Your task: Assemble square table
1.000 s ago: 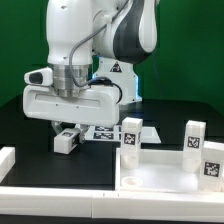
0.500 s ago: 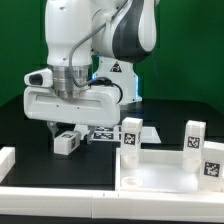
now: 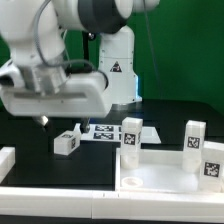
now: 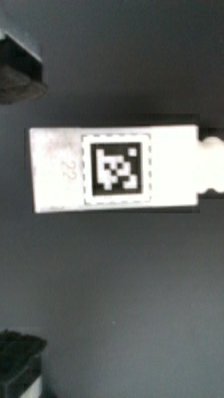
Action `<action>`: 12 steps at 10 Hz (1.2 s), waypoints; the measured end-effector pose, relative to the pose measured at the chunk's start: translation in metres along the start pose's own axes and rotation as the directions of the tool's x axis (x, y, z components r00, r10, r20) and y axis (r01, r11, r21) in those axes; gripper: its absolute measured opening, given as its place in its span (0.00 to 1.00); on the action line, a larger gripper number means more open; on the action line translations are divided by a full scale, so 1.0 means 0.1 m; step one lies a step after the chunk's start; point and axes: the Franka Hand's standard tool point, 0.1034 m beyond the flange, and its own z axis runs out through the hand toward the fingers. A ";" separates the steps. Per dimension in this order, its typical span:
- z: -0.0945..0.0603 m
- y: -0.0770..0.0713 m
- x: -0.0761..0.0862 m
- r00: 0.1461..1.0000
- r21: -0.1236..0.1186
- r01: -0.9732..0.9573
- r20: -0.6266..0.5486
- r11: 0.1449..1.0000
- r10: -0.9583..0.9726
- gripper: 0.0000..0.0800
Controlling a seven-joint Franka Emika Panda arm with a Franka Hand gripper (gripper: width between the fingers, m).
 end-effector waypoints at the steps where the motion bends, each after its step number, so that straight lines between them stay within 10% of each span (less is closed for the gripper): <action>1: 0.08 0.02 -0.02 0.996 -0.035 -0.009 0.090 0.999 0.012 0.81; 5: 0.16 0.06 0.00 0.921 -0.047 -0.026 0.388 0.999 0.042 0.81; 12: 0.19 0.16 0.10 0.916 -0.005 0.015 0.401 1.000 -0.011 0.81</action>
Offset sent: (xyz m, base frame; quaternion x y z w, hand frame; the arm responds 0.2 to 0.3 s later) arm 0.0000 0.0000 0.0000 0.0000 -0.1938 0.0000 0.9810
